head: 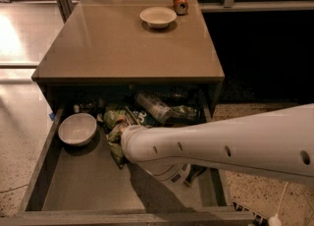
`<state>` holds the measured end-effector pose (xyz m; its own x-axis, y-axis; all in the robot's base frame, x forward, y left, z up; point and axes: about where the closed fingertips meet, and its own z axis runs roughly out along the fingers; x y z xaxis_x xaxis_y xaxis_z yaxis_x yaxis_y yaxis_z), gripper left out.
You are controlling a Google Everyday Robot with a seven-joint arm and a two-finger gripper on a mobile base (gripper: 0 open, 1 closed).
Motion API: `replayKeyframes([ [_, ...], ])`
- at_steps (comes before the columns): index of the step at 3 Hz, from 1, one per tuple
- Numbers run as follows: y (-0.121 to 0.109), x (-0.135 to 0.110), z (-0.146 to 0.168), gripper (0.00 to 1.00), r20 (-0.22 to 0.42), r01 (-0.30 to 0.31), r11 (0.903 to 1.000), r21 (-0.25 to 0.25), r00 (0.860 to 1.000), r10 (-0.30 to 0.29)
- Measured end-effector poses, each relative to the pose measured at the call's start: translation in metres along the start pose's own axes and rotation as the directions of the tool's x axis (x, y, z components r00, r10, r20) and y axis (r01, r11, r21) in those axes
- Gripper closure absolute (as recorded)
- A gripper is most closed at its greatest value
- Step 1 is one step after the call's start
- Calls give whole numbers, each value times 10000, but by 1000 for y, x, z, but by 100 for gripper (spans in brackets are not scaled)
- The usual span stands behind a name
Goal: Pick green jalapeno chip bag from top drawer and place on counter
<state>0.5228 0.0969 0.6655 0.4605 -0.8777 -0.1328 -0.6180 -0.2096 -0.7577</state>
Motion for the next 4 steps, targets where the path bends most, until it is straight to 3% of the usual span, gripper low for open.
replayKeyframes([
  [1, 0, 0, 0, 100, 19, -7, 10000, 2, 10000, 7],
  [2, -8, -4, -3, 100, 791, -307, 9995, 71, 9964, 300],
  [3, -22, -51, 7, 100, 2909, -708, 9974, -120, 9541, 713],
  [4, -15, -92, -16, 100, 4957, 55, 9999, 156, 8684, -125],
])
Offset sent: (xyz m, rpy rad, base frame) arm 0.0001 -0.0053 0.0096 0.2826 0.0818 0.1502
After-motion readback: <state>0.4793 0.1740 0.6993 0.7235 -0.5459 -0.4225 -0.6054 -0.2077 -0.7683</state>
